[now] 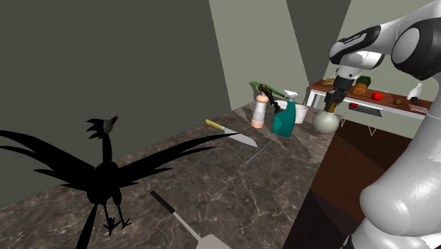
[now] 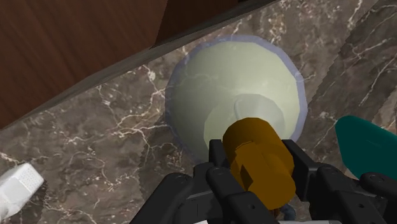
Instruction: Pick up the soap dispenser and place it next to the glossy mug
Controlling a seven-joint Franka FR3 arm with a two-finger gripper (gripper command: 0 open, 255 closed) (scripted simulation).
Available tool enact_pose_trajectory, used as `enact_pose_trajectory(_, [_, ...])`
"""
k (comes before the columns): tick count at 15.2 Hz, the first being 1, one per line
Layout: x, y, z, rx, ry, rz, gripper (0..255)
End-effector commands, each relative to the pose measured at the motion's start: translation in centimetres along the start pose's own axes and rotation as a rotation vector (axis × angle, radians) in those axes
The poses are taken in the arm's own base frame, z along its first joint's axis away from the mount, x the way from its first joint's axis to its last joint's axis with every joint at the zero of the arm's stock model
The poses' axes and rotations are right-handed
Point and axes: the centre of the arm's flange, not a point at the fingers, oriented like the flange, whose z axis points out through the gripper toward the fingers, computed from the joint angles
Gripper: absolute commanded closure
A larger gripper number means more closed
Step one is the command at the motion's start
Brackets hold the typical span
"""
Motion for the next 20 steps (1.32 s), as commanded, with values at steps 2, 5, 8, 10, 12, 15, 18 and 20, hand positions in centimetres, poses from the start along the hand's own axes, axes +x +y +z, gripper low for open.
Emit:
enact_pose_trajectory(2, [-0.1,0.1,1.5,-0.001,0.001,0.0,255])
enact_pose_trajectory(5, [-0.1,0.1,2.3,-0.001,0.001,0.0,255])
enact_pose_trajectory(8, [-0.1,0.1,2.3,-0.001,0.001,0.0,255])
enact_pose_trajectory(10, [-0.1,0.1,2.3,-0.001,0.001,0.0,255])
enact_pose_trajectory(12, [-0.2,0.1,2.3,-0.001,0.001,0.0,0])
enact_pose_trajectory(15, [-0.1,0.1,2.3,-0.001,0.001,0.0,0])
enact_pose_trajectory(18, [-0.1,0.1,1.0,-0.001,0.001,0.0,0])
enact_pose_trajectory(20, [-0.2,0.1,-1.7,-0.001,0.001,0.0,0])
